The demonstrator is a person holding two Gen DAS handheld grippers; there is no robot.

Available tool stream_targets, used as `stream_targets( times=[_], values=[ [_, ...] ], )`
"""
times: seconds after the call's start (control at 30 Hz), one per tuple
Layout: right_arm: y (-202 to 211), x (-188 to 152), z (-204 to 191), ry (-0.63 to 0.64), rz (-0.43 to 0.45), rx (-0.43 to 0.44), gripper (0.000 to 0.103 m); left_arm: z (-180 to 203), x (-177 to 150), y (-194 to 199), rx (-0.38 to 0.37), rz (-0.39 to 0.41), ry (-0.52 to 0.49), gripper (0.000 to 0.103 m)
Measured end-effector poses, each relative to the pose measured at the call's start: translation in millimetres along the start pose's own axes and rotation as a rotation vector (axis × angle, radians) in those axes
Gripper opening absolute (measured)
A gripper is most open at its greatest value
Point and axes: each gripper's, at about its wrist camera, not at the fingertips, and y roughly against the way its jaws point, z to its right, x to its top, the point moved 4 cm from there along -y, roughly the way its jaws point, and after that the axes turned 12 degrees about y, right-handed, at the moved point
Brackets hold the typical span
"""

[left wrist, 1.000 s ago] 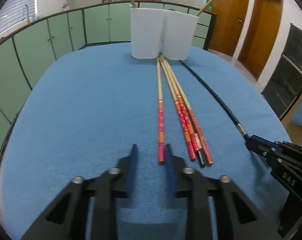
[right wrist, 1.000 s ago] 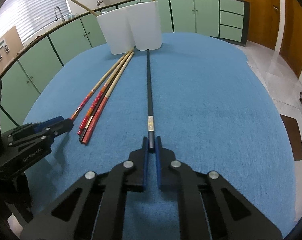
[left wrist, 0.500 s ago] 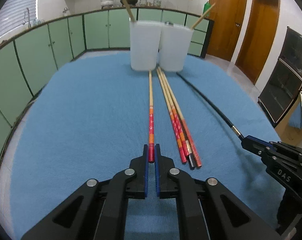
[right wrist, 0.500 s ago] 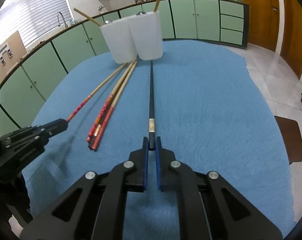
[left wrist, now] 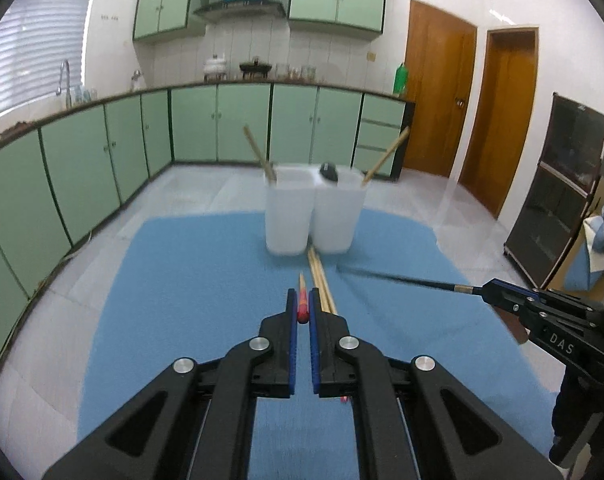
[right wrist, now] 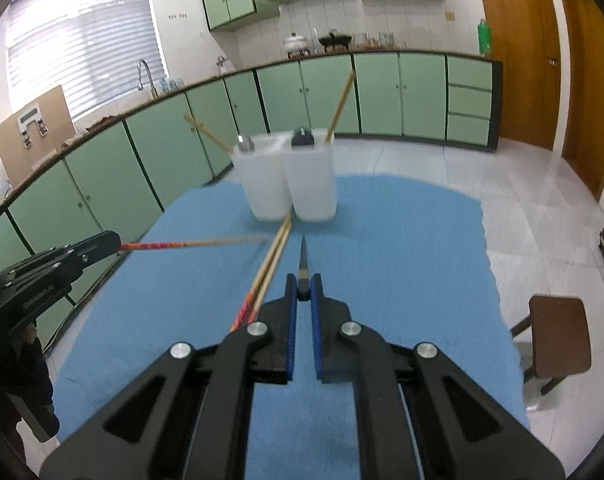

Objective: Organize utensils
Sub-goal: 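Lift both chopsticks and lower them into the holder compartments with both tools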

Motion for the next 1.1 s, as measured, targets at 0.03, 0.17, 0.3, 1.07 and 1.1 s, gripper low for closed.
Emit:
stream_targets(
  times=[0.03,0.17,0.3,1.07,1.1],
  values=[
    [2,5,0,0.004,0.008,0.000,0.006,2,6,2,-0.005,0.014,-0.003,0.005],
    [13,32,2,0.037,0.046,0.001,0.006,10,29,9,-0.023,0.051,-0.018,0.005],
    [20,60,6,0.055,0.074,0.011,0.006,22,47,12,-0.040,0.079,-0.035,0.005],
    [41,225,35,0.149,0.225,0.022,0.006,72,166,19,-0.098,0.282,-0.149,0.005],
    [39,237,39,0.142,0.245,0.016,0.006,74,175,18,-0.096,0.299,-0.148,0.005]
  ],
)
